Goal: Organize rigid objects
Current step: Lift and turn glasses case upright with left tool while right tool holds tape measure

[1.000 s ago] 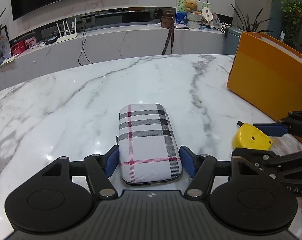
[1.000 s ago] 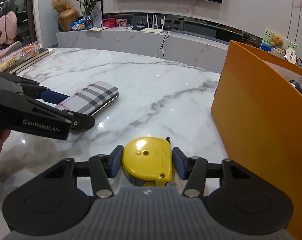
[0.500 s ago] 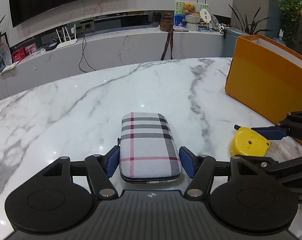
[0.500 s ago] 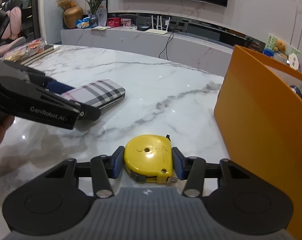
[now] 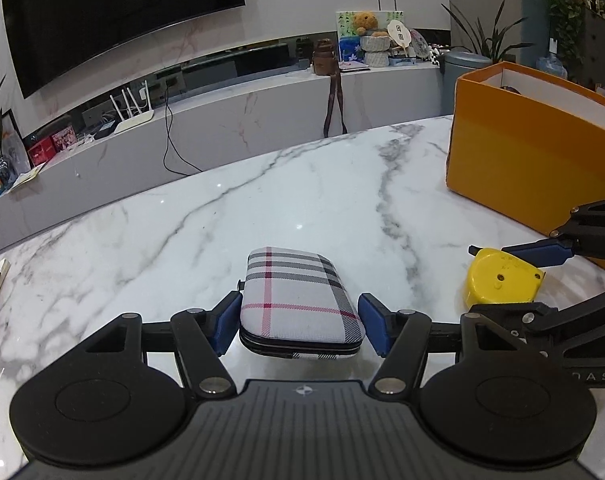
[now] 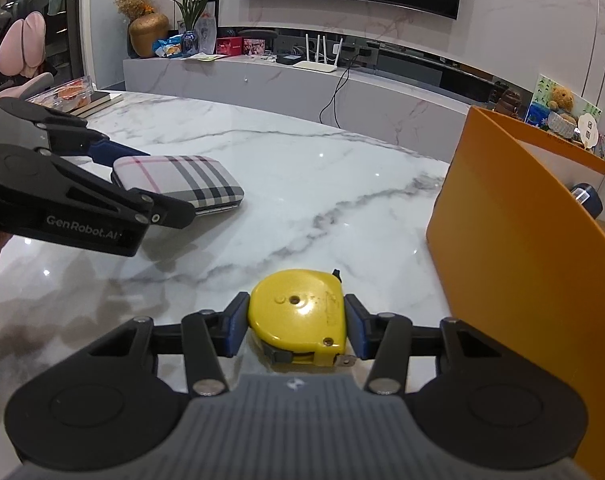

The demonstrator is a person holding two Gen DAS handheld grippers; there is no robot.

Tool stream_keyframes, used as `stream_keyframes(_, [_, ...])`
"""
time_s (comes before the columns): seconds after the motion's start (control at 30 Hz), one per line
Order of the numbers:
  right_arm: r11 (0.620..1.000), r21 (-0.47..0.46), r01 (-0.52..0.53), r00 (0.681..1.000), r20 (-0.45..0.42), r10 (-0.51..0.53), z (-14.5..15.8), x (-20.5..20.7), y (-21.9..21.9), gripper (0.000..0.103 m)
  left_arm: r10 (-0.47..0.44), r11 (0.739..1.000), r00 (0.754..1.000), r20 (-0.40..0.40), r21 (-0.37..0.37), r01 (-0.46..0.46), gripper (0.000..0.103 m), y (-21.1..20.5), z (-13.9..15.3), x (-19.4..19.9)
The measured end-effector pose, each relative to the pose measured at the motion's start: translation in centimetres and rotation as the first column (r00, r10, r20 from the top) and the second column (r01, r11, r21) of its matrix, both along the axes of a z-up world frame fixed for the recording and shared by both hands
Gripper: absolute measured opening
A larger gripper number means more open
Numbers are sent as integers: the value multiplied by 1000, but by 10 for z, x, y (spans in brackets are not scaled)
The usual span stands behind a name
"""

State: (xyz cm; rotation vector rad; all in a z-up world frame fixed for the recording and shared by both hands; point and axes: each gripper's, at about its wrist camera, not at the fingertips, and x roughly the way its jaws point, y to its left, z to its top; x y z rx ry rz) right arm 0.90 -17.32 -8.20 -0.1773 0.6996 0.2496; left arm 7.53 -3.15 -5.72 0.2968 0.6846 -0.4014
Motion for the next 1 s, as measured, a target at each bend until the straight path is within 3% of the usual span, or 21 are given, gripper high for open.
stream_keyframes(1.0, [1000,10,3,1000,20,-3,12,1,3,50,10,1000,999,43,6,-10,71,10,16,-1])
